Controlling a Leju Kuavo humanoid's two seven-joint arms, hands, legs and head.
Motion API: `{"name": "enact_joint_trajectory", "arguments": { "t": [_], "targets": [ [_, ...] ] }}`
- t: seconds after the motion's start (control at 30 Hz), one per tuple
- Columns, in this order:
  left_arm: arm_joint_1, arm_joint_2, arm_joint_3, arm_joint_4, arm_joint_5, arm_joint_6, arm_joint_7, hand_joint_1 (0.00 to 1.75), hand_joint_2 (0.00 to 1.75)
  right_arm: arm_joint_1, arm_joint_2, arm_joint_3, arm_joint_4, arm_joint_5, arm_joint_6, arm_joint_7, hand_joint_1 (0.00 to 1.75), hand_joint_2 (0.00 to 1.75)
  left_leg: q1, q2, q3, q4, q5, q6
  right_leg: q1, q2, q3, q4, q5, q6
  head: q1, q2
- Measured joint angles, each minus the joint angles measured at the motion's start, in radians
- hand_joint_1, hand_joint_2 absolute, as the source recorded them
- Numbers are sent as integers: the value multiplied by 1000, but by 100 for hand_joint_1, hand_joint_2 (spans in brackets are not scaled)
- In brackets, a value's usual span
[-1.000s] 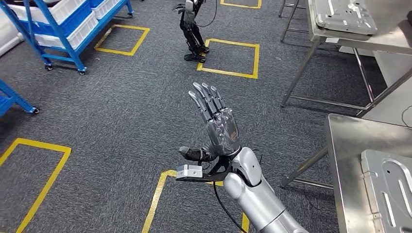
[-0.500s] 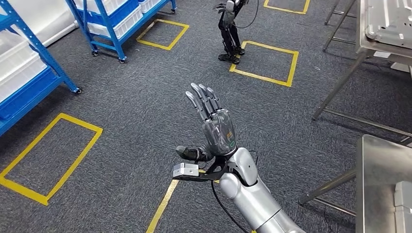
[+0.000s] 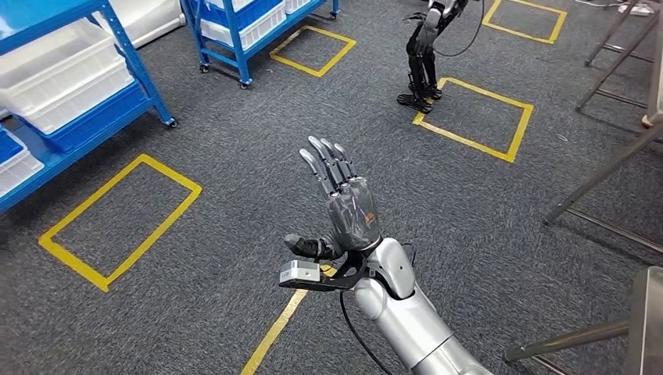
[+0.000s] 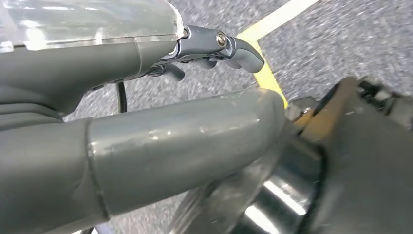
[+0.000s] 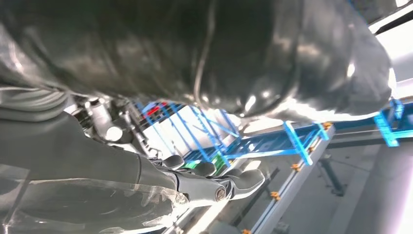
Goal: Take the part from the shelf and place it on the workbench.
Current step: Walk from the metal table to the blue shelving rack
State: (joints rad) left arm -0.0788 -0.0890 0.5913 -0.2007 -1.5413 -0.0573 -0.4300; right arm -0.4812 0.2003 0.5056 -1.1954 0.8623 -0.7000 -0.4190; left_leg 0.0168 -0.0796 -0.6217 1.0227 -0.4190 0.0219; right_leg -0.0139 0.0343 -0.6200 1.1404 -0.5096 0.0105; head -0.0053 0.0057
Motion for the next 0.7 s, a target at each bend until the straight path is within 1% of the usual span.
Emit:
{"name": "enact_joint_trajectory", "arguments": {
  "t": [0.03,0.07,0.1,0.13,0.17,0.2,0.23,0.27,0.3,0.33,0.37,0.4,0.43,0.47,0.5,0.53,0.57,0.6,0.63,0.67,0.7],
  "targets": [
    [-1,0,0,0,0,0,1,0,0,-2,0,-2,2,0,0,0,0,0,0,-11,-3,3,1,-4,-3,23,22,-52,19,-2,0,0],
    [-3,0,0,0,-1,0,2,0,0,-2,0,-3,4,0,0,-1,0,0,0,-22,-7,4,3,-10,-3,40,35,-84,26,-3,0,0],
    [-3,0,0,0,-1,0,2,0,0,-3,0,-4,6,0,0,-1,0,0,1,-32,-11,4,5,-17,-2,48,38,-94,21,-4,0,0],
    [-3,0,0,0,-1,0,2,0,0,-3,1,-5,7,1,0,-1,0,0,3,-43,-15,2,8,-24,-2,39,41,-101,22,-7,0,0],
    [-2,0,0,0,-1,0,3,0,0,-4,2,-5,8,1,0,-1,0,0,5,-44,-17,1,9,-31,-2,27,43,-104,24,-12,0,0],
    [0,1,0,0,-1,1,5,0,0,-5,5,-6,9,1,0,-1,0,0,4,-28,-22,9,3,-36,-4,16,47,-109,27,-19,0,0],
    [0,1,0,0,-1,1,8,0,0,-7,7,-6,10,2,0,-2,0,0,3,-4,-34,35,-13,-40,-5,2,50,-114,30,-25,-1,0],
    [-1,1,0,0,-1,2,11,0,0,-7,8,-7,12,1,0,-2,0,0,2,27,-56,81,-39,-43,-4,-12,52,-117,31,-30,-1,0],
    [-1,1,0,0,1,2,14,0,0,-7,9,-8,14,0,0,-2,0,0,1,50,-84,143,-71,-46,-1,-27,53,-118,30,-33,-1,0],
    [-2,1,0,0,4,2,18,0,0,-6,8,-9,17,-1,0,-2,0,0,2,61,-115,208,-98,-48,2,-43,53,-117,29,-35,-1,0],
    [-2,1,0,0,9,1,23,0,0,-5,8,-10,20,-2,0,-2,0,0,3,67,-136,255,-113,-50,4,-58,53,-117,28,-36,-1,0],
    [0,2,1,0,18,0,28,0,0,-4,8,-11,24,-3,0,-4,0,0,3,70,-141,270,-111,-50,6,-73,53,-117,26,-37,-1,0],
    [2,2,4,0,30,-1,35,0,0,-3,8,-12,28,-5,0,-7,0,0,3,74,-126,247,-92,-49,7,-87,54,-116,25,-38,-1,0],
    [5,4,9,0,45,-3,40,0,0,-3,8,-15,31,-8,0,-12,0,0,2,82,-92,189,-61,-46,8,-98,56,-116,23,-37,-1,0],
    [6,5,17,0,63,-6,45,0,0,-3,8,-18,34,-12,0,-19,0,0,-1,101,-54,119,-35,-43,10,-109,58,-116,20,-34,-1,0],
    [6,8,28,0,82,-9,50,0,0,-3,8,-22,37,-18,0,-26,0,0,-6,117,-22,60,-17,-37,13,-119,59,-115,17,-31,-1,0],
    [6,10,41,0,98,-13,53,0,0,-3,8,-27,39,-25,0,-32,0,0,-11,130,-2,21,-9,-31,16,-128,60,-114,15,-27,-1,0],
    [8,12,53,0,111,-16,57,0,0,-3,8,-31,42,-30,0,-36,0,0,-16,135,4,5,-10,-25,19,-137,61,-114,13,-23,-1,0],
    [10,14,64,0,120,-18,59,0,0,-3,7,-34,44,-34,0,-39,0,0,-18,127,4,2,-9,-19,21,-146,62,-115,12,-19,0,0],
    [14,16,73,0,124,-19,61,0,0,-3,8,-36,46,-36,0,-40,0,0,-15,118,5,-3,-7,-13,21,-150,64,-115,9,-14,0,0],
    [17,17,80,0,126,-20,62,0,0,-4,8,-36,47,-37,0,-41,0,0,-13,109,7,-8,-4,-7,19,-138,63,-109,1,-9,0,0]
  ]
}}
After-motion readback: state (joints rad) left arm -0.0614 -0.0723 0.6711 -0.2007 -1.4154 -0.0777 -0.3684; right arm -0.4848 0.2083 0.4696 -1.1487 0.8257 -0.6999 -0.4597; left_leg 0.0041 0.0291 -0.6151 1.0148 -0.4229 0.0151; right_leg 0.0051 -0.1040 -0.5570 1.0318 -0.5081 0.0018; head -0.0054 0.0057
